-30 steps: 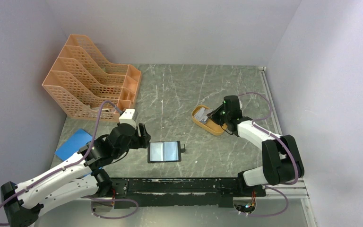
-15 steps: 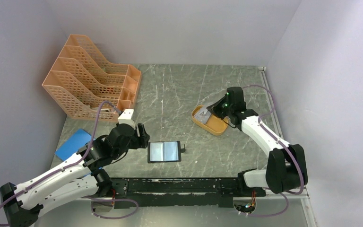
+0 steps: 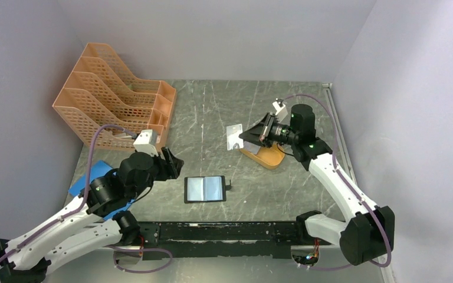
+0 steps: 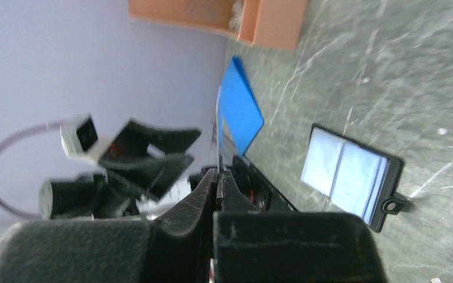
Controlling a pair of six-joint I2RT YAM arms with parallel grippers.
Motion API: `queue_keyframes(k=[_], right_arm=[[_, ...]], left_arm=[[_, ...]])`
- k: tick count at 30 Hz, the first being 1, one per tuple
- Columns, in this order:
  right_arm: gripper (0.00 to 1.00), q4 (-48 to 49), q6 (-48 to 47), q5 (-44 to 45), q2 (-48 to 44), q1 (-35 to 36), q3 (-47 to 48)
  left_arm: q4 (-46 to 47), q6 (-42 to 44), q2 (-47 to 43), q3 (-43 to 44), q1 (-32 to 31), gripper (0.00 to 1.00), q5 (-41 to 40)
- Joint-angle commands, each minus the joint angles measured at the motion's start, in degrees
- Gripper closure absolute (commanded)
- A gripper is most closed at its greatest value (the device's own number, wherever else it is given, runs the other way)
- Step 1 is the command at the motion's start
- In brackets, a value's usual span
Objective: Put the credit cards into the card holder
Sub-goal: Insert the credit card into the card holder.
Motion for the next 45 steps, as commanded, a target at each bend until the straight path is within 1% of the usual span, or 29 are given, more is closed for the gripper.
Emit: queue_keyframes(k=[1,3,5,7,9,12,14,17,21,25,29,35,45], right_arm=[[1.00,-5.0,-13.6,-6.9,-2.9,5.4,2.2],[1.00,-7.9,-18.1,-2.0,-3.5,10.2,1.7],[1.00,-9.9,-20.8,4.7,-3.1,15.6,0.9],[1.00,-9.1,-21.1,11.2,-2.5,19.9,-1.5],[1.00,-5.1,-18.6,14.9,-2.0,22.3,-6.1],[1.00,4.8,-11.7,16.6,-1.2,24.3,-13.2],[1.00,11.4,-7.7,16.9,0.7,25.5,-16.2],[1.00,14.5,-4.3,19.6,4.5,27.6,-17.5],[1.00,17.1,-2.4,20.9,9.7,28.8,-17.7],[1.00,19.6,-1.3,22.4,12.2,30.1,-17.8],[1.00,20.8,-1.2,22.2,16.0,30.9,-17.3],[1.00,22.8,-1.0,22.3,19.9,32.1,-17.0],[1.00,25.2,0.5,23.5,22.9,33.5,-17.2]], left_arm=[[2.7,-0.6,0.4,-0.9,0.4,0.30,1.9],[3.5,-0.6,0.6,-2.0,0.4,0.30,2.7],[4.2,-0.9,1.0,-3.2,0.4,0.30,3.7],[4.8,-1.7,1.4,-4.7,0.4,0.31,4.6],[5.4,-2.7,1.7,-6.4,0.4,0.31,5.5],[6.0,-3.8,2.4,-8.8,0.4,0.31,6.2],[6.1,-4.4,3.3,-10.0,0.4,0.32,6.1],[6.2,-5.3,5.3,-11.9,0.4,0.32,5.9],[6.0,-7.3,10.2,-13.8,0.4,0.35,5.1],[7.9,-8.4,12.2,-16.2,0.4,0.38,5.6],[10.3,-9.5,13.1,-18.3,0.5,0.41,6.8],[10.4,-10.1,13.6,-19.9,0.5,0.46,6.6],[11.5,-10.7,13.3,-22.1,0.5,0.51,8.0]])
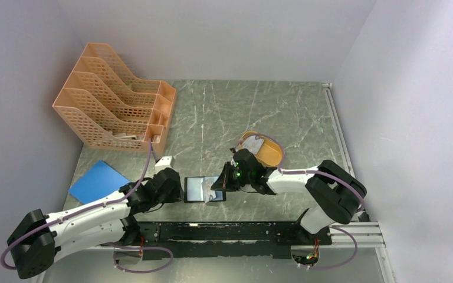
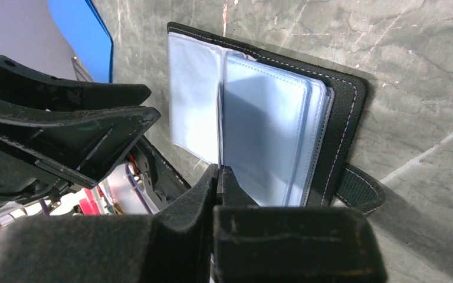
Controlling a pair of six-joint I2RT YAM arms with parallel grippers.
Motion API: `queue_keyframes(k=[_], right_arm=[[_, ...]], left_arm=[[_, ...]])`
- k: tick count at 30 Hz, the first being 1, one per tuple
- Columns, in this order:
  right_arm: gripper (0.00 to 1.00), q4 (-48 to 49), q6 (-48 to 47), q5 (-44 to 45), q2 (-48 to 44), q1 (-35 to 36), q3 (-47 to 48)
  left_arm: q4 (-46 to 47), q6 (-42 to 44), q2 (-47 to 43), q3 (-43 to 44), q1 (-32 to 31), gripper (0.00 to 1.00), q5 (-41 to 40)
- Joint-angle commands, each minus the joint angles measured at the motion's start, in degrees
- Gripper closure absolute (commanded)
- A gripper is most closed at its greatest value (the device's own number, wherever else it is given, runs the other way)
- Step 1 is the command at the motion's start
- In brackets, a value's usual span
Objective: Put the credit cards into the card holder
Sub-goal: Insert the credit card into the card holder.
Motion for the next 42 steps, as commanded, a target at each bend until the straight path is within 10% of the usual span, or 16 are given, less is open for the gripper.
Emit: queue_keyframes(k=[1,42], right_arm=[[1.00,2.5,1.0,1.6,1.0,0.6,0.8],[1.00,8.7,5.7,9.7,6.8,3.9,-1.2]], left_arm=[[2.6,-0.8,-0.3,-1.1,0.3,0.52,1.7],[7.7,-0.2,2.3,-3.9,0.3,0.81,6.4]])
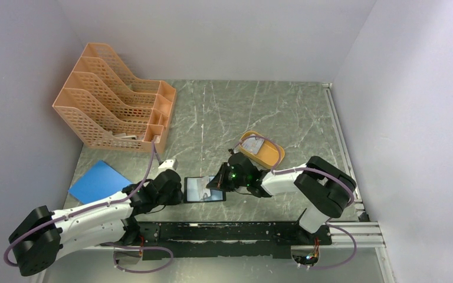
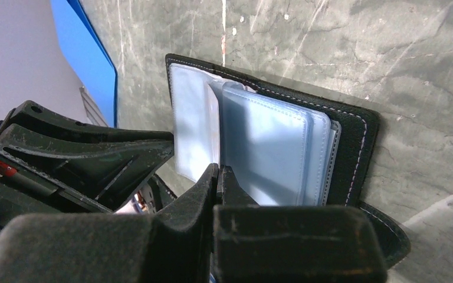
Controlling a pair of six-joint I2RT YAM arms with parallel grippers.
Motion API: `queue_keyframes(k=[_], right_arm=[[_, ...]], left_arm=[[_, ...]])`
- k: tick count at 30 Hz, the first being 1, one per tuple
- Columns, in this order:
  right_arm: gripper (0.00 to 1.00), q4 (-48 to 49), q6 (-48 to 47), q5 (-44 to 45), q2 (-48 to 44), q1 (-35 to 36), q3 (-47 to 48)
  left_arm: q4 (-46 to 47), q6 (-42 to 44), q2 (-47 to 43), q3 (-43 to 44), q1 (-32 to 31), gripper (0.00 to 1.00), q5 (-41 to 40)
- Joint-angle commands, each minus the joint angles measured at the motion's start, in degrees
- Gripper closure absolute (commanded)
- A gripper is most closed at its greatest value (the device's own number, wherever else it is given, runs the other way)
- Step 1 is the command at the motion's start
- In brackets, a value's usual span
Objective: Put the credit cards into the card holder
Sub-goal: Insert the credit card into the card holder.
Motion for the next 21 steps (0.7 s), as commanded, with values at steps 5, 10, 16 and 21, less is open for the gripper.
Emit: queue_keyframes(k=[5,10,16,21], right_arm=[[1.00,-0.2,0.2,2.6,2.8,1.5,-0.3],[1.00,-4.3,-2.5,2.7,2.6,2.3,2.2],[0.77,-9.3,-5.0,1.6,1.9,2.3,4.3],[0.57,-11.4,-5.4,1.4,1.3,2.3,5.3]], left_arm=[[2.2,0.0,0.4,-1.1,0.3,0.84,1.5],[2.1,-0.1,0.3,-1.0,0.3,0.87,1.4],[1.5,-0.1,-0.1,-0.8,0.2,0.88,0.8],[1.6,-0.1,-0.3,-0.8,0.3,0.89,0.9]])
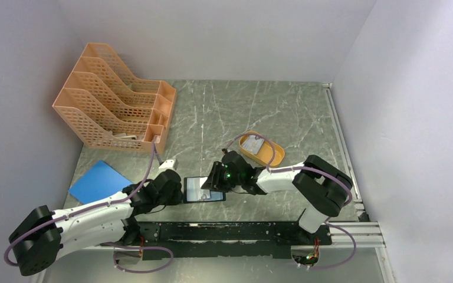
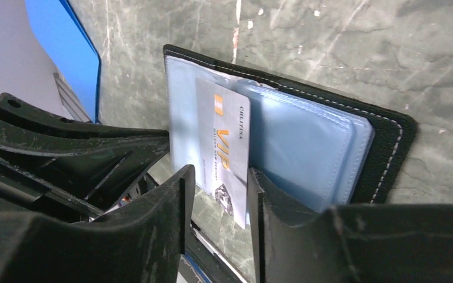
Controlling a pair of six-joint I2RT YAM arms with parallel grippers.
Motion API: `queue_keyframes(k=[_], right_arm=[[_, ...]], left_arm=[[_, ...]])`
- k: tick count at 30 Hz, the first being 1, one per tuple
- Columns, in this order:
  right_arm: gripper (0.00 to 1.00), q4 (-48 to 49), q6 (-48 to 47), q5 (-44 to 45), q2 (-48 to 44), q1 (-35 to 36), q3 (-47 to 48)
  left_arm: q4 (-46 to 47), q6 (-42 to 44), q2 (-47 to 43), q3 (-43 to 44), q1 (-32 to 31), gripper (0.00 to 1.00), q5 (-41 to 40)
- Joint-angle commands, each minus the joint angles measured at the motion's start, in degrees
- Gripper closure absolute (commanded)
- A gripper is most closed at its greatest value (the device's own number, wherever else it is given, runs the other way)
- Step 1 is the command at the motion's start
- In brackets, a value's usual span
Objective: Put the credit cards into the card holder
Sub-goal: Insert the credit card into the card holder.
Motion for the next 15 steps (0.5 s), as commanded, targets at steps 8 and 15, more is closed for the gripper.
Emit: queue_keyframes(k=[8,15], right_arm=[[0.54,-8.0,-3.0,0.2,-0.4,0.9,2.7],[0.54,-10.5,-4.0,0.1,1.1,2.4,5.7]], left_arm=[[1.4,-0.4,-0.6,-0.8,0.3,0.91,1.0],[3.0,0.1,-0.8,-1.1,0.3,0.93,2.4]])
